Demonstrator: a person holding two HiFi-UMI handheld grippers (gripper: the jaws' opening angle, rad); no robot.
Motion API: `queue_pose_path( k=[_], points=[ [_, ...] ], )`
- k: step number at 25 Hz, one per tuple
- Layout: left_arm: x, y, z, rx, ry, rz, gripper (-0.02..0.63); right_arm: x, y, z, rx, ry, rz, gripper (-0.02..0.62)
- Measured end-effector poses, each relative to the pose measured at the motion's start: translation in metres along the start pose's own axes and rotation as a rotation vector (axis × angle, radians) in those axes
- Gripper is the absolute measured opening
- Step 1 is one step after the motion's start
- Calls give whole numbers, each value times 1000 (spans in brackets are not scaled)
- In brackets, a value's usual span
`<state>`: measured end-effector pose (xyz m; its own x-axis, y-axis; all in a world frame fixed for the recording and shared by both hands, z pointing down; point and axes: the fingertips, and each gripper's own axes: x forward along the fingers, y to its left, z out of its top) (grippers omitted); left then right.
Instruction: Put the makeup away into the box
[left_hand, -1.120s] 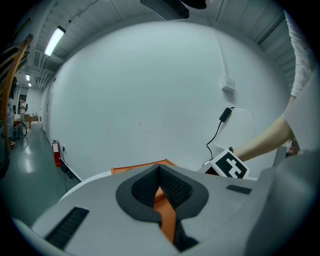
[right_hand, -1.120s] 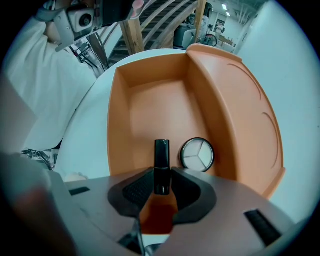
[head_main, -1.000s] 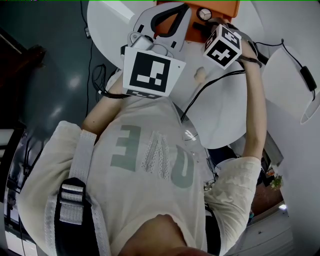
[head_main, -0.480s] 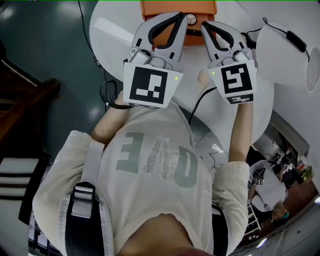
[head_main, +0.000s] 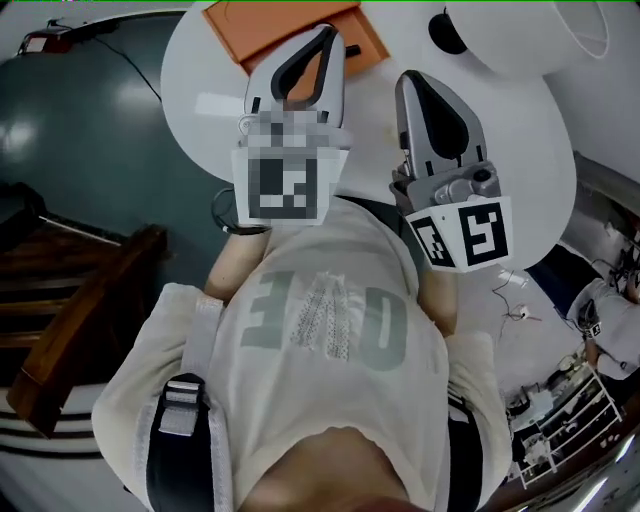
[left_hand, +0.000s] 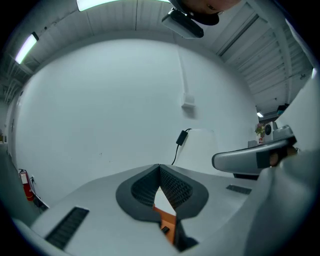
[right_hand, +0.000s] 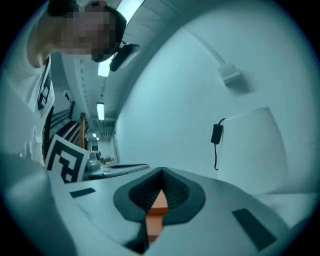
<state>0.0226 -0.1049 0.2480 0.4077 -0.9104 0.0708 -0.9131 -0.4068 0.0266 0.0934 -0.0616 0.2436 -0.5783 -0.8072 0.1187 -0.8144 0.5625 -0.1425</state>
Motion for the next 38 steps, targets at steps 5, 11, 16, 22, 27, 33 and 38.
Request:
queue_pose_path(
  k=[5, 11, 16, 22, 27, 33, 38],
  points=[
    [5, -13, 6, 11, -17, -22, 8, -12, -8, 1, 37, -20, -6, 5],
    [-1, -29, 7, 3, -9, -45, 8, -15, -19, -16, 38, 66, -58, 5],
    [-2, -31, 0, 1, 12, -53, 8, -20, -39, -80, 140, 261, -107, 211],
    [2, -36, -26, 19, 71, -73, 8, -43, -67, -191, 114, 534, -241, 222],
    [-1, -36, -31, 33, 116, -87, 8, -60, -73, -246, 101, 681, -282, 223],
    [-1, -38, -27, 23, 77, -89, 8, -71, -76, -280, 102, 760, -296, 222],
    [-4, -36, -25, 23, 75, -86, 8, -74, -74, -288, 68, 787, -296, 221]
  ],
)
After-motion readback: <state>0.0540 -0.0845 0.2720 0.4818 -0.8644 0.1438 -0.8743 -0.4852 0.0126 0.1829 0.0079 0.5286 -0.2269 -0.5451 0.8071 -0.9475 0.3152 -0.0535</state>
